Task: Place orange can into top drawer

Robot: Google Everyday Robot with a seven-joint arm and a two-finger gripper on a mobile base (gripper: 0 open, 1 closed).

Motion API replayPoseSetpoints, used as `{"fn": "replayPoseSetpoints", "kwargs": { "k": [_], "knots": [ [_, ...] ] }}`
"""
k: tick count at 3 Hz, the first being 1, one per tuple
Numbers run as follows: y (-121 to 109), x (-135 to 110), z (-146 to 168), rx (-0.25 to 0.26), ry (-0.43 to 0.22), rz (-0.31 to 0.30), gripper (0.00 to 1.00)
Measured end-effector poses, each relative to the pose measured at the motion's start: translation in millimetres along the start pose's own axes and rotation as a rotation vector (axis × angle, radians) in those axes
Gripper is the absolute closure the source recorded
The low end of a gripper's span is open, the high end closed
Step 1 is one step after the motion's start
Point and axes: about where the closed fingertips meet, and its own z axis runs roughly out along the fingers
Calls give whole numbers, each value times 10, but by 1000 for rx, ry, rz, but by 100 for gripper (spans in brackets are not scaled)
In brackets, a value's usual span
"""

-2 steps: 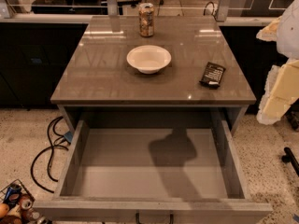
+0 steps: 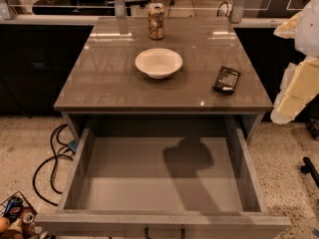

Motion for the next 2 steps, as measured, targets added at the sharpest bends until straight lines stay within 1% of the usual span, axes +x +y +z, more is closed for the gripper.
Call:
{"fn": "replayPoseSetpoints", "kwargs": {
  "k": [1, 2],
  "knots": [
    [-521, -129, 240, 47, -116, 55, 0],
    [-974, -349, 461, 112, -284, 142, 0]
  ]
}}
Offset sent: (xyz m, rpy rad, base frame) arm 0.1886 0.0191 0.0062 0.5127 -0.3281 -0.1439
